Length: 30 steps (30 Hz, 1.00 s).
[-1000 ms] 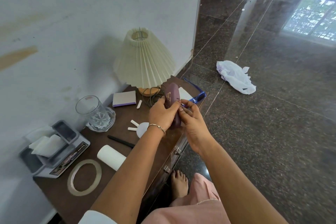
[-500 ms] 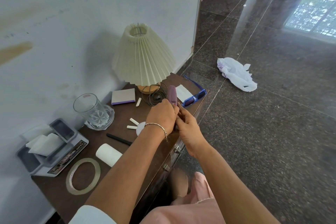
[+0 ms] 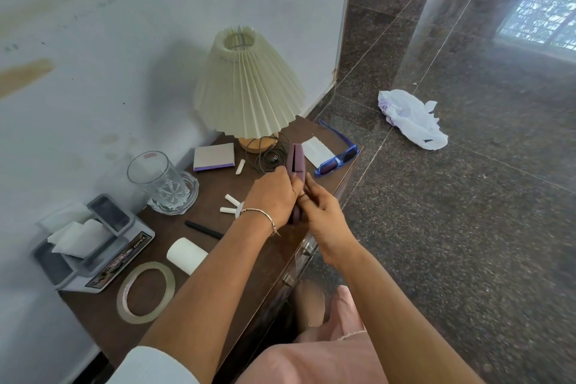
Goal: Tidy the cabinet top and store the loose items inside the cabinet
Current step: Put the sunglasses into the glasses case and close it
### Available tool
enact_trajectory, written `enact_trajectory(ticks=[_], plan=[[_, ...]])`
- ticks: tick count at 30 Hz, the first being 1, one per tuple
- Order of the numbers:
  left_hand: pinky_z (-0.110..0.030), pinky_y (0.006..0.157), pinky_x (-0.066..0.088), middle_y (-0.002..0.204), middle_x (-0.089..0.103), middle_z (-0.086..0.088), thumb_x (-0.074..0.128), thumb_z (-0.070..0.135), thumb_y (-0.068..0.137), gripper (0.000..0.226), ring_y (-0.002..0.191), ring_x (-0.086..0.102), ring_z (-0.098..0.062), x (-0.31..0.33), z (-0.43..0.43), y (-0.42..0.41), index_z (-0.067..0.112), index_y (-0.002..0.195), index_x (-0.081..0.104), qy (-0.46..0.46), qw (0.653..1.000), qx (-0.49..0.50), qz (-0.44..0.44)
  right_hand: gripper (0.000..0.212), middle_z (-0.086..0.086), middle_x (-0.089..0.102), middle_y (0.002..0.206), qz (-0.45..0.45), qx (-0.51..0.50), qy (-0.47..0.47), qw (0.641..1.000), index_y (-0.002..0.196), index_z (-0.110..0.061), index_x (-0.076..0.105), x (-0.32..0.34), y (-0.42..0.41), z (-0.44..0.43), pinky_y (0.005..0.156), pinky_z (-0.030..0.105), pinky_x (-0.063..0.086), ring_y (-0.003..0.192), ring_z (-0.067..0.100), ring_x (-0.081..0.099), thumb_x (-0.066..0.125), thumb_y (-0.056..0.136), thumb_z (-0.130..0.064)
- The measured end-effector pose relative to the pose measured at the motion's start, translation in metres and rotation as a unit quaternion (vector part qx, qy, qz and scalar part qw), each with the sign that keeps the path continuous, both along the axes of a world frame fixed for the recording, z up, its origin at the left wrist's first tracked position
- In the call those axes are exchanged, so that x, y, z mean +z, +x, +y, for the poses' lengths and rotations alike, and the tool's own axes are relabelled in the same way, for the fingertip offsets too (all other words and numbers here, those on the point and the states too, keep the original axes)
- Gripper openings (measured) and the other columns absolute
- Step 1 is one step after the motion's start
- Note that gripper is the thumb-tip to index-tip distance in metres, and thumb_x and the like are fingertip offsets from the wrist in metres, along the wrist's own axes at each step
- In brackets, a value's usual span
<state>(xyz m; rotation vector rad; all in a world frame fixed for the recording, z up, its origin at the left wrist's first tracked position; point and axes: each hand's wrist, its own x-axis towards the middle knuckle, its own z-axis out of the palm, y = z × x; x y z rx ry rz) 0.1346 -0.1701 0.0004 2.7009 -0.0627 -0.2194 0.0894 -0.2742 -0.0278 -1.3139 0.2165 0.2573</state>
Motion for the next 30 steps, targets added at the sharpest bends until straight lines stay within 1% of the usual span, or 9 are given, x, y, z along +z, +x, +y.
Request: enact_trajectory(ticks=[4,7,9,12,16,19,21,25,30], plan=[[-0.032,0.062,0.042,0.084,0.060,-0.005,0.030,0.037,0.100,0.033,0.073,0.057,-0.021,-0.007,0.013,0.001,0.013,0.096,0.051,-0.131,0.990,0.026,0.047,0.034,0.005,0.071,0.112,0.057,-0.020,0.158,0.986,0.133,-0.013,0.053,-0.003,-0.002,-0.015,0.078,0.038,0.059,0.097,0.016,0.069,0.046,0.100,-0.017],[-0.026,0.054,0.033,0.071,0.047,0.001,0.027,0.034,0.101,0.030,0.065,0.047,-0.014,-0.010,0.020,0.001,0.019,0.085,0.046,-0.223,0.970,0.070,0.074,0.032,0.013,0.066,0.120,0.100,-0.060,0.278,0.953,0.129,-0.011,0.056,-0.008,-0.004,-0.026,0.074,0.041,0.059,0.102,0.024,0.067,0.044,0.100,-0.013],[-0.025,0.054,0.028,0.066,0.036,0.001,0.027,0.031,0.101,0.031,0.060,0.037,-0.012,-0.011,0.024,0.000,0.021,0.076,0.041,-0.274,0.953,0.103,0.074,0.032,0.011,0.069,0.118,0.109,-0.097,0.294,0.945,0.126,-0.016,0.055,-0.012,-0.006,-0.030,0.071,0.041,0.060,0.099,0.023,0.069,0.041,0.100,-0.007],[-0.021,0.053,0.031,0.072,0.044,0.003,0.027,0.033,0.102,0.028,0.062,0.043,-0.008,-0.013,0.023,-0.002,0.015,0.097,0.047,-0.246,0.965,0.074,0.062,0.033,0.002,0.073,0.107,0.098,-0.116,0.229,0.962,0.124,-0.025,0.054,-0.019,-0.007,-0.029,0.073,0.040,0.061,0.090,0.017,0.072,0.042,0.100,-0.006],[-0.021,0.060,0.041,0.095,0.057,0.000,0.032,0.035,0.101,0.035,0.079,0.055,-0.012,-0.021,0.023,-0.001,0.012,0.123,0.048,-0.212,0.973,0.065,0.060,0.033,0.001,0.070,0.105,0.084,-0.123,0.110,0.983,0.131,-0.019,0.051,-0.024,-0.010,-0.022,0.068,0.032,0.060,0.083,0.008,0.071,0.051,0.098,-0.015],[-0.026,0.072,0.046,0.109,0.062,-0.003,0.045,0.031,0.097,0.035,0.089,0.057,-0.014,-0.029,0.030,0.000,0.013,0.126,0.051,-0.190,0.976,0.092,0.057,0.046,0.003,0.065,0.116,0.068,-0.116,-0.029,0.990,0.135,-0.014,0.051,-0.033,-0.011,-0.021,0.083,0.043,0.058,0.098,0.019,0.068,0.059,0.091,-0.002],[-0.030,0.078,0.050,0.114,0.063,-0.002,0.053,0.030,0.093,0.035,0.096,0.059,-0.016,-0.034,0.034,0.000,0.014,0.125,0.053,-0.182,0.976,0.110,0.054,0.049,-0.003,0.067,0.109,0.063,-0.113,-0.120,0.984,0.134,-0.015,0.054,-0.040,-0.012,-0.020,0.090,0.047,0.054,0.101,0.023,0.066,0.060,0.088,-0.001],[-0.031,0.081,0.054,0.111,0.066,0.000,0.060,0.030,0.089,0.034,0.094,0.061,-0.014,-0.037,0.039,-0.001,0.017,0.119,0.057,-0.170,0.977,0.121,0.040,0.048,-0.019,0.064,0.072,0.061,-0.093,-0.242,0.964,0.131,-0.019,0.059,-0.049,-0.012,-0.016,0.082,0.042,0.057,0.075,0.008,0.066,0.066,0.084,-0.009],[-0.029,0.083,0.051,0.111,0.067,0.002,0.063,0.031,0.088,0.035,0.098,0.064,-0.015,-0.034,0.042,0.002,0.018,0.120,0.058,-0.100,0.988,0.113,0.018,0.049,-0.014,0.062,0.065,0.036,-0.061,-0.293,0.953,0.131,-0.019,0.058,-0.055,-0.009,-0.010,0.081,0.034,0.056,0.063,0.000,0.058,0.069,0.084,-0.015]])
